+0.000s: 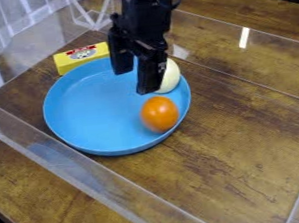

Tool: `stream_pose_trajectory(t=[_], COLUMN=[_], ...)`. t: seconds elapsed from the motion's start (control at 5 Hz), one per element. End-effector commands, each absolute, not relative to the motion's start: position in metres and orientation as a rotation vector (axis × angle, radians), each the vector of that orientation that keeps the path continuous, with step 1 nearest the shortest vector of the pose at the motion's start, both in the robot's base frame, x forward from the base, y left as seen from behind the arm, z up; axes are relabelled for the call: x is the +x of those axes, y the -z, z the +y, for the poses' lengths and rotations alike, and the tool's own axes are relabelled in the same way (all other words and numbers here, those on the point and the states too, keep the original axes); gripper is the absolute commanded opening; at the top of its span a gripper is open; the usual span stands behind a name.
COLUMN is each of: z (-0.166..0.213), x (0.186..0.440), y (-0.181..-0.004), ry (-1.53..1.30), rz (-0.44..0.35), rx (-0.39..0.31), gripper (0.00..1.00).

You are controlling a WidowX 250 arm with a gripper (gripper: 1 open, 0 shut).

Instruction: Put the orange ball in the blue tray

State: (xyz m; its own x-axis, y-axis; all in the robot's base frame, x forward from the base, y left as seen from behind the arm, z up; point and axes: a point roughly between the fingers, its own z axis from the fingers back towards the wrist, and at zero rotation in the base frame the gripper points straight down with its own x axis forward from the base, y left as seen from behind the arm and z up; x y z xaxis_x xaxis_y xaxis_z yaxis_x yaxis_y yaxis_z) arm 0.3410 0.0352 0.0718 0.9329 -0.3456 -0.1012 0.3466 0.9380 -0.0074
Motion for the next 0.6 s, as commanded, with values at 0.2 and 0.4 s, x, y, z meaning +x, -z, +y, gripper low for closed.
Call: stream_pose_trajectory(t=[0.2,0.4], z=[0.033,0.030], x=[0.352,0.354], y=[-0.075,-0.067], ry=[0.342,0.342], rz=[0.029,0.023], rx=[0.016,0.013], gripper=[1.00,1.00])
